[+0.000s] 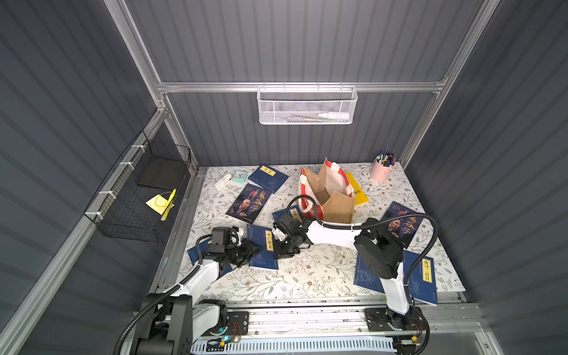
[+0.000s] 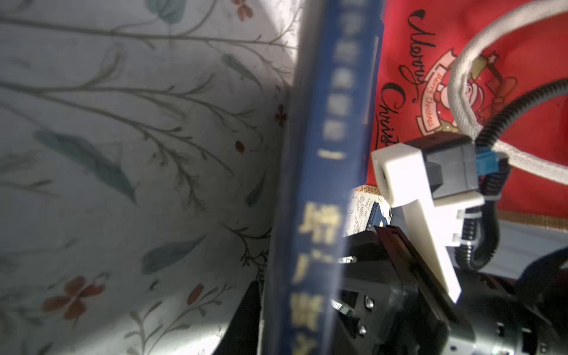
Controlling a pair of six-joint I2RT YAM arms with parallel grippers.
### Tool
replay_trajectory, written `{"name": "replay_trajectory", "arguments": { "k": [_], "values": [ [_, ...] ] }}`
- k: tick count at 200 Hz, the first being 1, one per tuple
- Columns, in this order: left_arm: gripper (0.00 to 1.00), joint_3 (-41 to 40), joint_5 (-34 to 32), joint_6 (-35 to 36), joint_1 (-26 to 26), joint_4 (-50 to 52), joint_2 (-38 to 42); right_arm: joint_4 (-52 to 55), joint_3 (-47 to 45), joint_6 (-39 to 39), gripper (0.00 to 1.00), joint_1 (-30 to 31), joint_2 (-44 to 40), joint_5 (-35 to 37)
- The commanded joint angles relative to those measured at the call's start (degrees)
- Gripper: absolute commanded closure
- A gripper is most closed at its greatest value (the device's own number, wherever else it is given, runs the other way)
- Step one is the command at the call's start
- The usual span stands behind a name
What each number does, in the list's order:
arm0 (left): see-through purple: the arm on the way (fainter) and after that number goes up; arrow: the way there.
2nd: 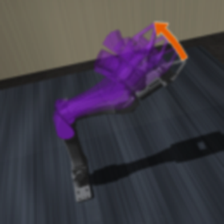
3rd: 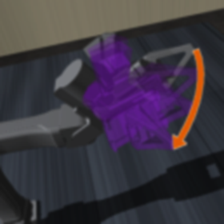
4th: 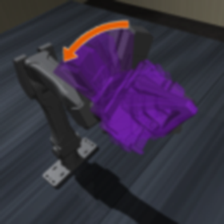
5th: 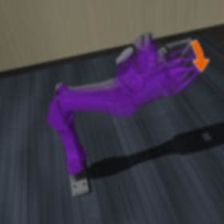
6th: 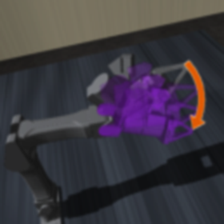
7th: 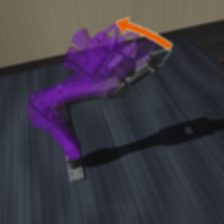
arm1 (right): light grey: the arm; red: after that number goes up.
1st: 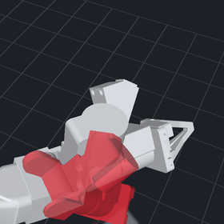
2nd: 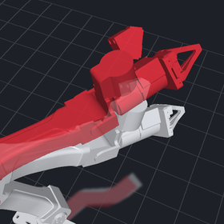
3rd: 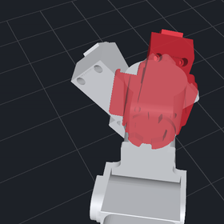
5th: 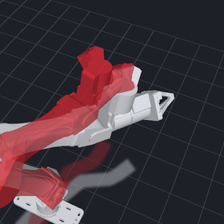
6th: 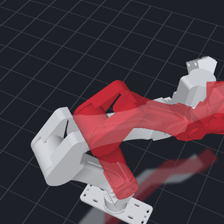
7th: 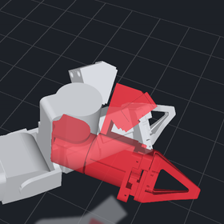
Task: Put the books into the canvas bag
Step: Pick up the book from the center of the board, then adjust the canvas bag at the center of the board.
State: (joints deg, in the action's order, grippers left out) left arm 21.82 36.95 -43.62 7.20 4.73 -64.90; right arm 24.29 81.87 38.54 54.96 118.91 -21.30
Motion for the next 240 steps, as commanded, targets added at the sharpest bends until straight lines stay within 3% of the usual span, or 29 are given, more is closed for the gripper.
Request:
{"name": "replay_trajectory", "arguments": {
  "k": [1,27,55,98,125,191,240],
  "values": [
    [0.82,3.6,-2.5,3.9,0.4,8.3,3.5,1.4,0.7,-1.1,0.77,0.1,-0.2,-0.6],
    [0.92,8.7,-8.7,8.3,0.4,18.0,7.4,6.7,2.6,-4.2,0.68,0.1,-4.4,4.3],
    [0.96,13.7,-11.1,11.4,0.4,22.7,9.1,11.0,5.7,-8.1,0.57,0.1,-11.2,9.5],
    [0.96,20.5,-10.5,13.2,0.4,21.0,9.0,15.1,7.2,-14.1,0.42,-0.8,-25.7,23.4],
    [0.97,23.8,-10.6,13.6,0.4,18.0,8.2,19.7,8.8,-17.6,0.32,-6.7,-32.2,25.8],
    [0.97,32.7,-8.2,8.9,1.3,12.8,0.0,34.4,17.4,-25.2,0.18,-22.0,-29.6,28.7],
    [0.98,45.8,-12.7,9.5,8.8,12.9,-7.7,34.9,20.9,-28.2,0.16,-31.5,-26.4,26.2]
  ]
}}
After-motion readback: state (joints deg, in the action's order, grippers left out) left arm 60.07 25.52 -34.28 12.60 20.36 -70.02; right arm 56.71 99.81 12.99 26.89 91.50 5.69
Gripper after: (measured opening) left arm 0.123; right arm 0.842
